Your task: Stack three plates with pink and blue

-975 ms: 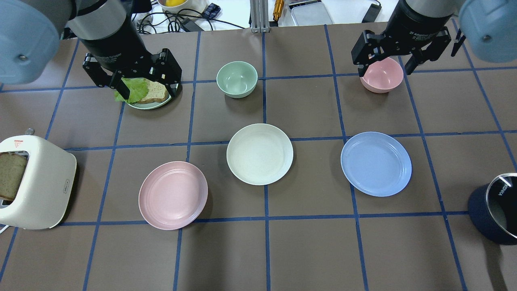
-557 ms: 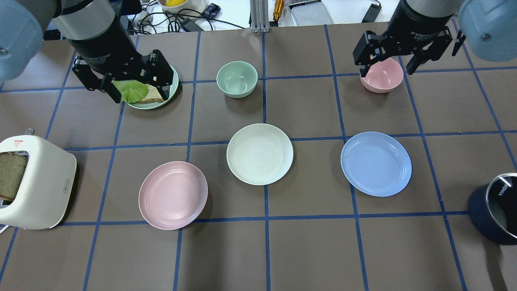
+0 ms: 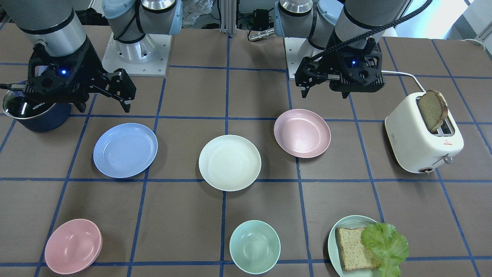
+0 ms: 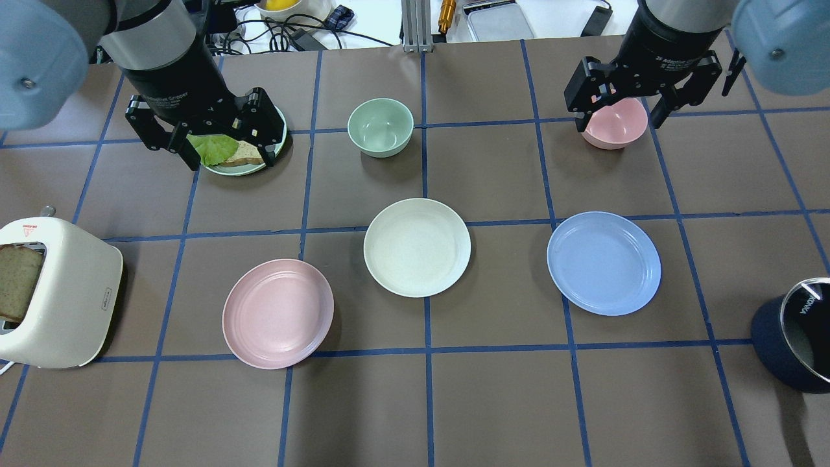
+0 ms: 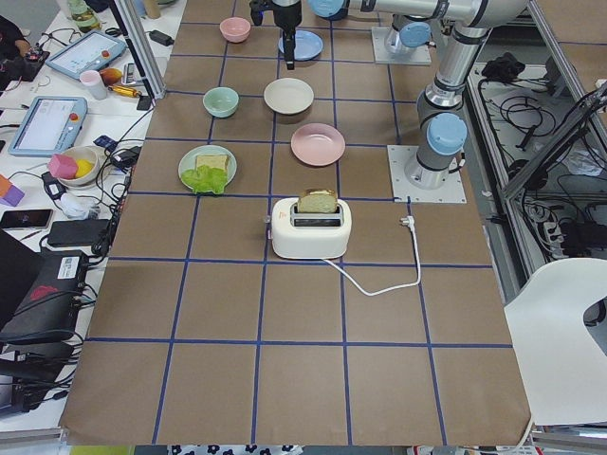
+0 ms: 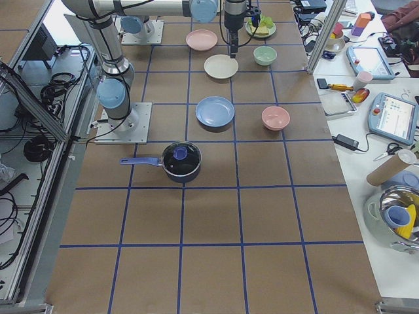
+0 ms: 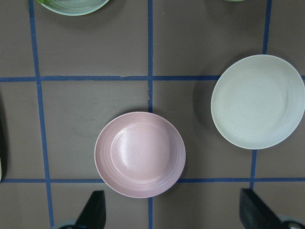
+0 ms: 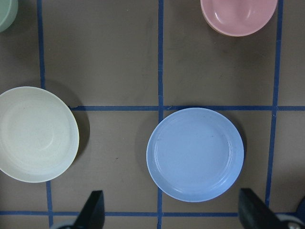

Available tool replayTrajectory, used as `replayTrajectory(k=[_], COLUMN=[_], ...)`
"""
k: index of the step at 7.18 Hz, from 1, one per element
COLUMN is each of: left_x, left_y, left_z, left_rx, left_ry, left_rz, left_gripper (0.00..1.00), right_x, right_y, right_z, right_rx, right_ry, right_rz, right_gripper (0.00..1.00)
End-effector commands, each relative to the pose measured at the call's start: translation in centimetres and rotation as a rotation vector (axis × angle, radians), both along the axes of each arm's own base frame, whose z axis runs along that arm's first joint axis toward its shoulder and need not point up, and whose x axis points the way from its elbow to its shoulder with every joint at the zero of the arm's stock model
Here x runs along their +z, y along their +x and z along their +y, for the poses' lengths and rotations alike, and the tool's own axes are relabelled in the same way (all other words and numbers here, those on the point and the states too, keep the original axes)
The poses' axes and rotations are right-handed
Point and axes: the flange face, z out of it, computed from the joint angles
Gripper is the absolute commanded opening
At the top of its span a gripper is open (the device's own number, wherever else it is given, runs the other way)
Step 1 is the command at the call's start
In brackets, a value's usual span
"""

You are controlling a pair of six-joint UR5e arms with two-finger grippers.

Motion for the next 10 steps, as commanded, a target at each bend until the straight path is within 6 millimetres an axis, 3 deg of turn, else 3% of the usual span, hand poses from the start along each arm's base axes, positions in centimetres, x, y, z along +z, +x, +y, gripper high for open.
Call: replayTrajectory(k=[1, 3, 5, 7, 8, 9, 10], left_x=[-2.9, -11.7, -20.3, -27.3, -29.8, -30.6, -30.7], left_y=[-0.1, -0.4, -2.4, -3.0, -3.2, -3.6, -5.1], left_z=[-0.4, -0.5, 4.6, 10.4, 12.1, 12.7, 13.3], left_rx=[-0.017, -0.024, -0.059, -0.049, -0.032, -0.018, -0.058], left_ry=[0.05, 0.066, 0.07, -0.035, -0.03, -0.019, -0.039], left_rz=[-0.001, 0.0, -0.006, -0.01, -0.003, -0.009, -0.01], left_gripper=[1.0, 1.0, 1.0, 1.0, 1.0, 1.0, 0.93], right_x=[-4.8, -8.6, -14.5, -20.8, -23.3, -25.3, -26.9], right_y=[-1.6, -9.0, -12.2, -15.8, -16.6, -16.9, -17.2], right_z=[-2.9, -4.5, -2.9, -0.4, 0.7, 2.1, 2.8], right_rx=[-0.028, -0.143, -0.149, -0.13, -0.139, -0.155, -0.152], right_ry=[0.075, 0.147, 0.254, 0.226, 0.202, 0.198, 0.173], right_rz=[0.01, -0.025, -0.031, -0.062, -0.059, -0.061, -0.056], right_gripper=[1.0, 1.0, 1.0, 1.0, 1.0, 1.0, 1.0])
